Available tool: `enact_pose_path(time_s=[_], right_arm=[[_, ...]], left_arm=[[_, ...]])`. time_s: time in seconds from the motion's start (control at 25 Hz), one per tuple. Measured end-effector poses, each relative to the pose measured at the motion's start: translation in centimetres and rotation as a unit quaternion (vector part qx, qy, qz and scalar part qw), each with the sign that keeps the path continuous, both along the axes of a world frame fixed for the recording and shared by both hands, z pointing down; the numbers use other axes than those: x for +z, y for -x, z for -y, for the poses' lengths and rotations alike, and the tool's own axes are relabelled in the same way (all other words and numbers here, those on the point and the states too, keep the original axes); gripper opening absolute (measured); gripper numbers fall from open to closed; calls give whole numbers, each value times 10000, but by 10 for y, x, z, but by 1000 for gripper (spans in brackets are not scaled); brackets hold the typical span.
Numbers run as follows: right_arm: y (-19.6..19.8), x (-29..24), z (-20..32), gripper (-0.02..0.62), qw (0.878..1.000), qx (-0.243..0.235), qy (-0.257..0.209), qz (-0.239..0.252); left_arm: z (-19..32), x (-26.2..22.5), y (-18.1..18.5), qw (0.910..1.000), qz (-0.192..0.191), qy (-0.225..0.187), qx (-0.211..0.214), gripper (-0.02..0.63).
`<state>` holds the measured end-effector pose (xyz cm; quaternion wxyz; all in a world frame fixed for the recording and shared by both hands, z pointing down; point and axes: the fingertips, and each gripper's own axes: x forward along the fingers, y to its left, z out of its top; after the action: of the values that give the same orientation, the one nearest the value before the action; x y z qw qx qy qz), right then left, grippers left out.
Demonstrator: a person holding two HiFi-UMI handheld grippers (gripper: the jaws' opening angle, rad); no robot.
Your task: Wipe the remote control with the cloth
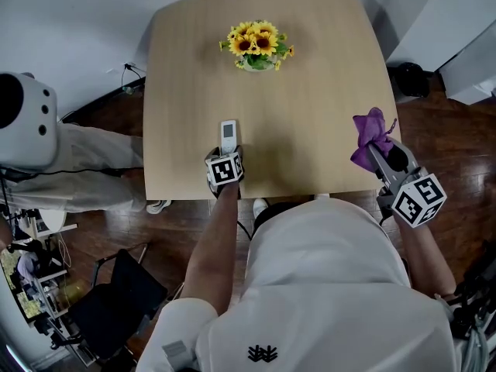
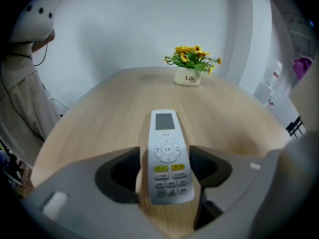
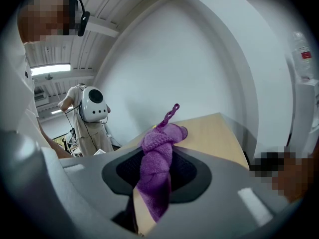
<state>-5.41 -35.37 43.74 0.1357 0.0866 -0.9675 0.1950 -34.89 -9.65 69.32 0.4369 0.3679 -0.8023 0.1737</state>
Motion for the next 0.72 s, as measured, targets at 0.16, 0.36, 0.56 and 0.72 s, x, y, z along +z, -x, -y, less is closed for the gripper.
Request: enact_pose_path(time_s=[0.16,0.36,0.56,0.72], right_arm=[[0,-4,-4,124,9999,-92,-9,55],[1,16,-19,126,9991,-402,133,-6],[3,51,-49,124,9935,-1110,-51,-234],[-1,87,-70,125,9869,-1555,2,-421]], left_arm=[[-9,-22,-5,9998,204,-9,-12,319],[-40,-50,-28,9989,444,75,-120,319],[-97,-62,-72,9989,274,309,-242,318],[-139,-70,-106,9979,145,607,-186,311]])
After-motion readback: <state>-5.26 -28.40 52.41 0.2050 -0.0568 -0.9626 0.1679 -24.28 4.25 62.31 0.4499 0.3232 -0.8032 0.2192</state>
